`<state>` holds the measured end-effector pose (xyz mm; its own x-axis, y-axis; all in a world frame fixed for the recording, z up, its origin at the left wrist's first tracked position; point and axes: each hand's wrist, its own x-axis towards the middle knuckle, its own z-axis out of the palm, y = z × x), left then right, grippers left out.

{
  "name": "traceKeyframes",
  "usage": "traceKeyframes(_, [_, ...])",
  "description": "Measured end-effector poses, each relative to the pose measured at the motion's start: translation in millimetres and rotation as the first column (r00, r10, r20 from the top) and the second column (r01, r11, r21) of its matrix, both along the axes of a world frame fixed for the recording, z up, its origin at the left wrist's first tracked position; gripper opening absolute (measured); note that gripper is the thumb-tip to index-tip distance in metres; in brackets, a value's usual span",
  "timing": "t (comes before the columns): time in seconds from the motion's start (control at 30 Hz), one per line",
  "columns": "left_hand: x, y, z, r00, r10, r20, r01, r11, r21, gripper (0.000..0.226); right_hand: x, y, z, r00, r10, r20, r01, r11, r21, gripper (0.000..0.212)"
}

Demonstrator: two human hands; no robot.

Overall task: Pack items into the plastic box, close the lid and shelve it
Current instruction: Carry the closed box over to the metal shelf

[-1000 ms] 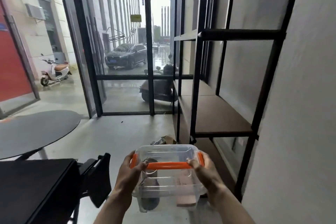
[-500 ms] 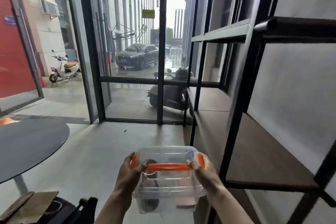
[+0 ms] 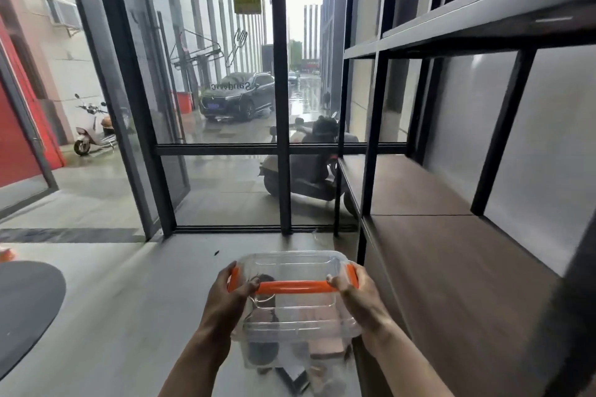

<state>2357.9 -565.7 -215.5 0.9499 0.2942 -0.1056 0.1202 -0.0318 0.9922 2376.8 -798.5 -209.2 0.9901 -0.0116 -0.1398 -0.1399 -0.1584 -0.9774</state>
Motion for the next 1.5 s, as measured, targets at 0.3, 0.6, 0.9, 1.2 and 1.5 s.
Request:
traceKeyframes(0.3, [231.5,-26.5,26.1,0.998,-0.056,0.015,0.055,0.998,0.023,0.067,224.8,-28.8,16.8,0.997,-0.072,0.006,0.072,0.997,0.030,0.060])
traceKeyframes(0.6, [416.3,-113.3,14.3,0.950,-0.313,0.008,0.313,0.949,0.039,0.065,337.0,-103.6,4.4,0.890,-0.453,-0.044,0.455,0.890,0.035,0.056])
traceKeyframes(0.9, [530.3,-259.0,-1.2,0.757,-0.654,0.001,0.653,0.756,0.037,0.054,359.3,-195.9,-12.9,0.598,-0.801,-0.020,0.799,0.598,-0.071,0.059])
traceKeyframes(1.2, [481.2,-392.3,-18.0,0.288,-0.955,-0.064,0.955,0.282,0.087,0.039,254.2,-238.4,-46.2,0.114,-0.991,-0.069,0.985,0.122,-0.119,0.044])
traceKeyframes(1.5, [403.7,-434.5,-89.3,0.113,-0.983,-0.142,0.988,0.096,0.123,0.031,164.7,-235.7,-103.1,-0.153,-0.983,-0.098,0.949,-0.118,-0.294,0.049])
